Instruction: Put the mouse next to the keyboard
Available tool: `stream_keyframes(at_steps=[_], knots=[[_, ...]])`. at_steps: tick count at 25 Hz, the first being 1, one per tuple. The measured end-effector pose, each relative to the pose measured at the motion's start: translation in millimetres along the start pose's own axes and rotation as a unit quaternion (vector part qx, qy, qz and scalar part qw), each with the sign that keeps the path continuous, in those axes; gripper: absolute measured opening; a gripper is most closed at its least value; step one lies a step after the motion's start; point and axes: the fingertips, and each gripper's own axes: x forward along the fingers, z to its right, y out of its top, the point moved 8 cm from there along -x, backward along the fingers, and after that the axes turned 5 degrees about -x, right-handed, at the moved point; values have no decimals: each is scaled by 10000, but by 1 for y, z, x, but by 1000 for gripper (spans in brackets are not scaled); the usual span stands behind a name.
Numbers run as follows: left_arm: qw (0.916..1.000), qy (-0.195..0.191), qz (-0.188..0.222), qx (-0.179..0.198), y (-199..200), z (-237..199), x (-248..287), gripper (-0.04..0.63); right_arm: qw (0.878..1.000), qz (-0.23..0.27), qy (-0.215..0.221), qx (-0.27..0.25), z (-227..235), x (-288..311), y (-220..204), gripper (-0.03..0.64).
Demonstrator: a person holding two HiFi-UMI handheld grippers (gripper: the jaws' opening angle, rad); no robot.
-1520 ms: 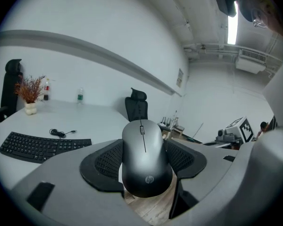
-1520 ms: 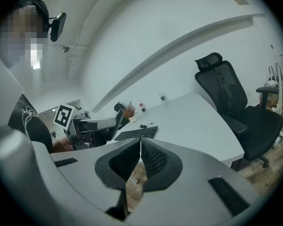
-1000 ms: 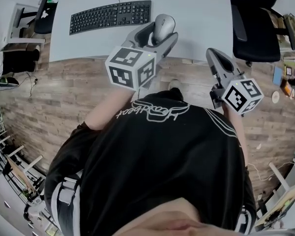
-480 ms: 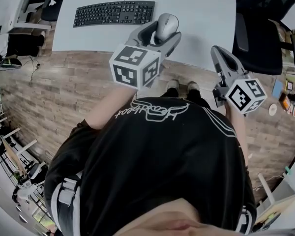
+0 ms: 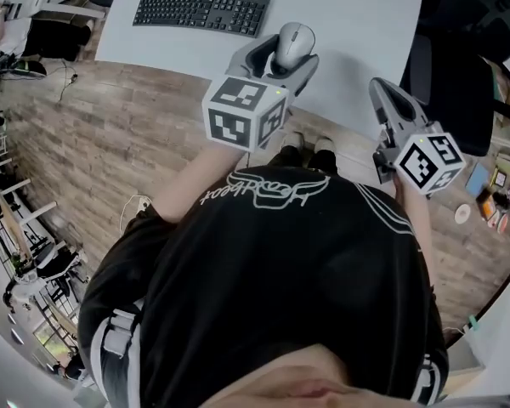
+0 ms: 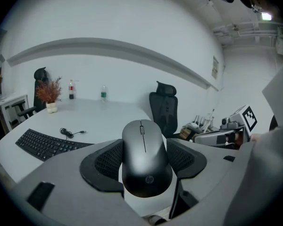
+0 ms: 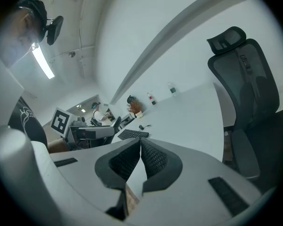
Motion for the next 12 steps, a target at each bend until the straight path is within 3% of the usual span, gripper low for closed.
stream_keyframes(at_steps=[12], knots=[[9979,588,-286,21,-12,-5,50,298,9995,-257,209,2,48,-4,1,11]])
